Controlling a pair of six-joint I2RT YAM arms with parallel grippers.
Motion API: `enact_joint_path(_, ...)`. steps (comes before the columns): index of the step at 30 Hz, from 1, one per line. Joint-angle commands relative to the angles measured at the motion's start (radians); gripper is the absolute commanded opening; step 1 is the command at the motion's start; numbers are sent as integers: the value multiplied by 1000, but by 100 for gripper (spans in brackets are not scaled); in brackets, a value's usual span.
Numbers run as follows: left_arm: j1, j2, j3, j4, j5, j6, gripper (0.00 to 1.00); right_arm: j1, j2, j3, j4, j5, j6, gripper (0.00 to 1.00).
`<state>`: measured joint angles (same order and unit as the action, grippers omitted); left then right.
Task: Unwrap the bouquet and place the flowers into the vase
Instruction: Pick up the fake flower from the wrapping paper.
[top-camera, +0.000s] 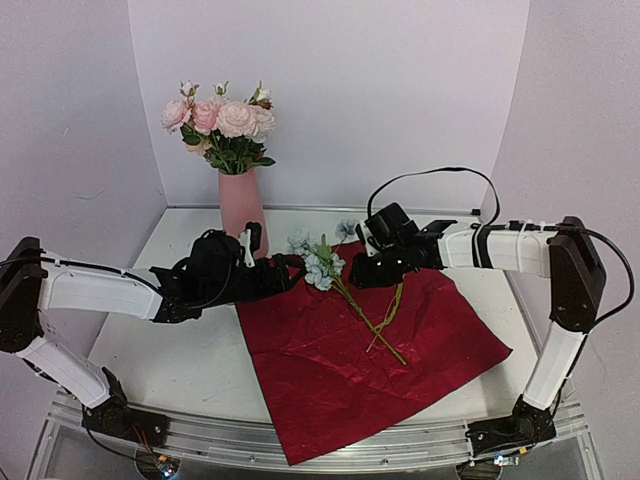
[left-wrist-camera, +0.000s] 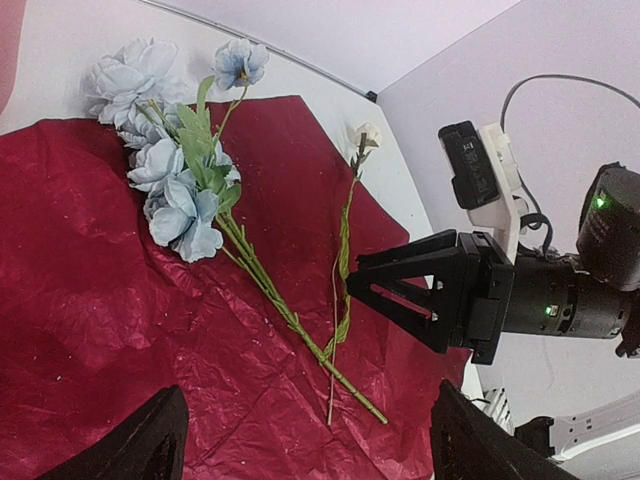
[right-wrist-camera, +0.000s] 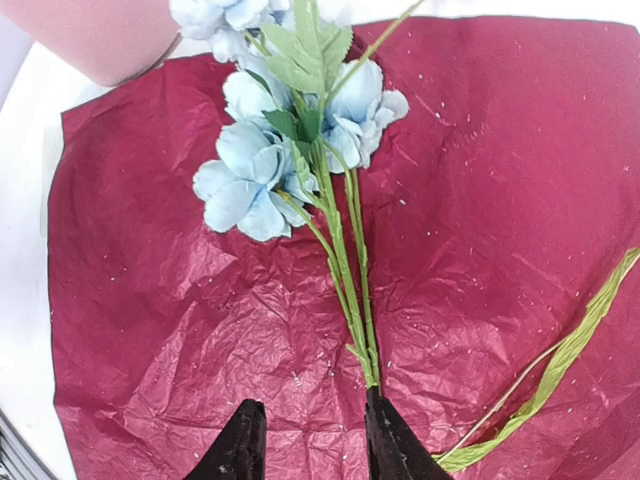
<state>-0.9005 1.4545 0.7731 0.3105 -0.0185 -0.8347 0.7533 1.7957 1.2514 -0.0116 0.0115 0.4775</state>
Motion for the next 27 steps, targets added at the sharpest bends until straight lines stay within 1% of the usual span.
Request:
enact_joint_path(1,-2,-1,44,9,0,4,85,0,32,-9,-31,-4,-13,37)
enact_joint_path(6,-2,3,43,8,-11,8,85,1,87,-5,-33,-3,-20,33)
enact_joint_path(9,-2,5,43,7,-15,11,85,1,131,1,-35,5,-18,24)
enact_joint_path(27,-2,-25,23,6,-21,33,86,1,270,25,-56,-22,-11,22)
